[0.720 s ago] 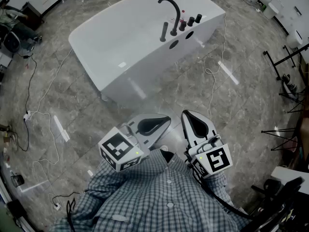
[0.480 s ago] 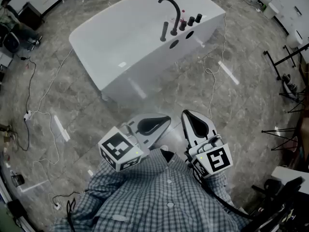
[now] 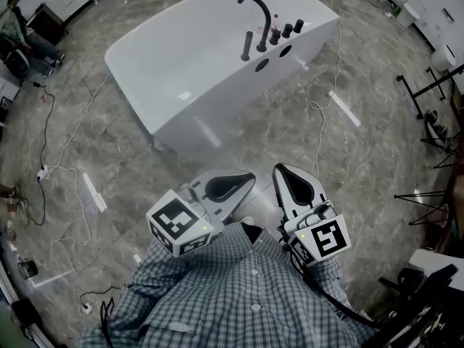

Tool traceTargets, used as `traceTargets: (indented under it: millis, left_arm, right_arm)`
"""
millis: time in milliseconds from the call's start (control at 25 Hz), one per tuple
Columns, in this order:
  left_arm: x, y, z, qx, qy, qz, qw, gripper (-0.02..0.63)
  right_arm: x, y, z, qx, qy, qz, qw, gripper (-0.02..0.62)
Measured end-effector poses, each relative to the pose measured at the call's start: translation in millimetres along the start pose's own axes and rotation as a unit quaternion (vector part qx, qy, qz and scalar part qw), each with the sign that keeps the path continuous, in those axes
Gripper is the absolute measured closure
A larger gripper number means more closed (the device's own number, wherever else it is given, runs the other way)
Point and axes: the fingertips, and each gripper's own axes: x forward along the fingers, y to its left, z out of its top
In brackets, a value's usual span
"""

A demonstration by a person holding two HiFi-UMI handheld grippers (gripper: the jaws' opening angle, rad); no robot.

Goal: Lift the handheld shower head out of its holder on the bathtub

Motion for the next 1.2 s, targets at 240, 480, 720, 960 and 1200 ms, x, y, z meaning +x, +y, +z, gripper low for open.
traceTargets:
  millis: [240,480,720,960,1200]
  left_arm:
    - [2,-6,0,0.001,-0.001,0.004,1.0,0.597]
    - [7,-16,-1,0.001,-0.006,0.012,0.9999,0.597]
    - [12,-30,-1,0.007,-0.012,0.021,0.9997,0.597]
    - [13,-43,-4,0.011,-0.022,0.036,0.999,0.597]
    - [13,-45,-8,0.016,-0.021,0.046,0.9986,0.597]
  right_arm:
    - [-8,-6,-1,0.01,0.0,-0.001,1.0,0.577]
    - [-21,-11,-2,0.011,-0.002,0.002,1.0,0.577]
    - [-39,-11,-3,0.01,-0.003,0.011,1.0,0.577]
    - [-57,-14,-8,0.006,-0.005,0.014,1.0,0.577]
    - [-60,-19,-17,0.012,-0.006,0.015,1.0,0.577]
